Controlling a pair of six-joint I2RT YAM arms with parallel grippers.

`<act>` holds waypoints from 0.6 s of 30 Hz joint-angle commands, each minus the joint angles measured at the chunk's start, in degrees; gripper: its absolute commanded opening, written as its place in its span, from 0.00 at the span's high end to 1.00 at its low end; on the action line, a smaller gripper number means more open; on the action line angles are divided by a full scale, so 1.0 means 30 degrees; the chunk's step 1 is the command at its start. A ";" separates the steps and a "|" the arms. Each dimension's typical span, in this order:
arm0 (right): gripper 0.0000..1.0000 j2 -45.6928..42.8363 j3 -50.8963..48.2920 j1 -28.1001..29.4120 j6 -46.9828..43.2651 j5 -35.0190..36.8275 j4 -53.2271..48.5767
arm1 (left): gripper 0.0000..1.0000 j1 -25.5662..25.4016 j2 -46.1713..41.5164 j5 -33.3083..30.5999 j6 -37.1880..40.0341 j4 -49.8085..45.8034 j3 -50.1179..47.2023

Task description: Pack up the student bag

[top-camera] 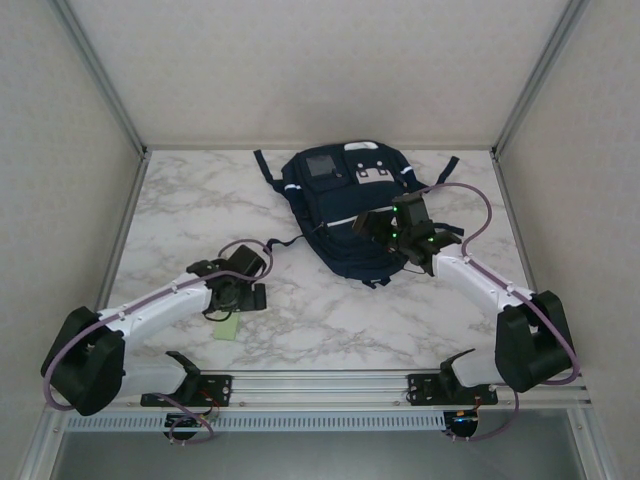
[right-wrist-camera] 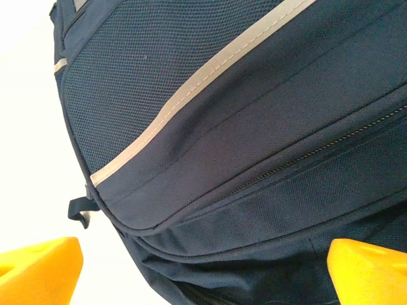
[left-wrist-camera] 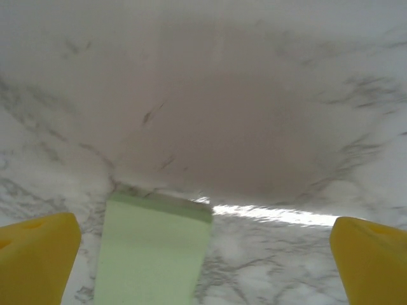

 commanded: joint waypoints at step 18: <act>0.01 0.0077 0.0314 0.0254 0.0711 0.1835 -0.0336 | 0.53 0.0944 -0.0646 0.2097 -0.0748 0.0621 -0.2510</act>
